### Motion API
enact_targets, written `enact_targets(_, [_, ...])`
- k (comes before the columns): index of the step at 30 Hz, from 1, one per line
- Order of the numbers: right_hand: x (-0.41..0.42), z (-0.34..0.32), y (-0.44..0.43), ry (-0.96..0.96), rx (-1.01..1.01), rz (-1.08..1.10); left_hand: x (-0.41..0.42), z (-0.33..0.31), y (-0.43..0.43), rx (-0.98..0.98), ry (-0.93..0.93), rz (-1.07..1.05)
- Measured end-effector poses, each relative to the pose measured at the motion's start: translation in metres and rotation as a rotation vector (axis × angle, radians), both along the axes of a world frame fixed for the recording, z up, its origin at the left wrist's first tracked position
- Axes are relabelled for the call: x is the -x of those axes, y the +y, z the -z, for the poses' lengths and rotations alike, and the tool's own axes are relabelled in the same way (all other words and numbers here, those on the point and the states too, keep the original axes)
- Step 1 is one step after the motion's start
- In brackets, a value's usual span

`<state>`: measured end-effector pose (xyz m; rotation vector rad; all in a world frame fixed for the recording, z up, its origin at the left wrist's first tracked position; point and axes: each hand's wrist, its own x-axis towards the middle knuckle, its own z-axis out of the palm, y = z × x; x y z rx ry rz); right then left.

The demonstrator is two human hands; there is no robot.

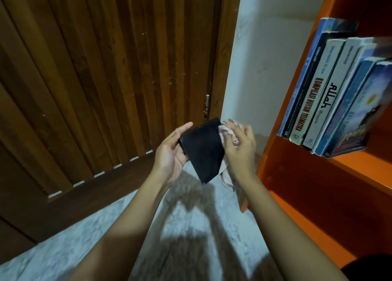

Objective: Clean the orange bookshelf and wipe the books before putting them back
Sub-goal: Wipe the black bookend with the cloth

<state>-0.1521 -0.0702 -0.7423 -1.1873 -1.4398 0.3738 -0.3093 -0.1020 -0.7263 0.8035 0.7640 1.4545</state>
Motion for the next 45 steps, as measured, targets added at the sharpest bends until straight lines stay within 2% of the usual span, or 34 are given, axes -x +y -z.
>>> enact_targets(2, [-0.002,0.0,0.002,0.051,0.065,0.054,-0.003,0.0,-0.001,0.001,0.049,-0.004])
enact_targets(8, [-0.003,-0.008,-0.002,0.071,0.116,-0.016,-0.005,0.003,0.0,-0.019,0.159,-0.011])
enact_targets(14, [0.003,-0.022,0.001,-0.048,0.157,-0.15,-0.002,0.005,0.004,-0.088,0.323,0.008])
enact_targets(23, [0.016,-0.014,-0.004,-0.167,0.163,-0.325,0.004,0.011,0.007,-0.094,0.377,0.009])
enact_targets(34, [0.026,0.004,-0.017,-0.161,-0.017,-0.433,0.004,0.011,0.007,-0.033,0.193,0.03])
enact_targets(45, [0.022,0.008,-0.017,-0.473,-0.139,-0.54,0.015,0.012,0.006,0.012,0.046,0.08])
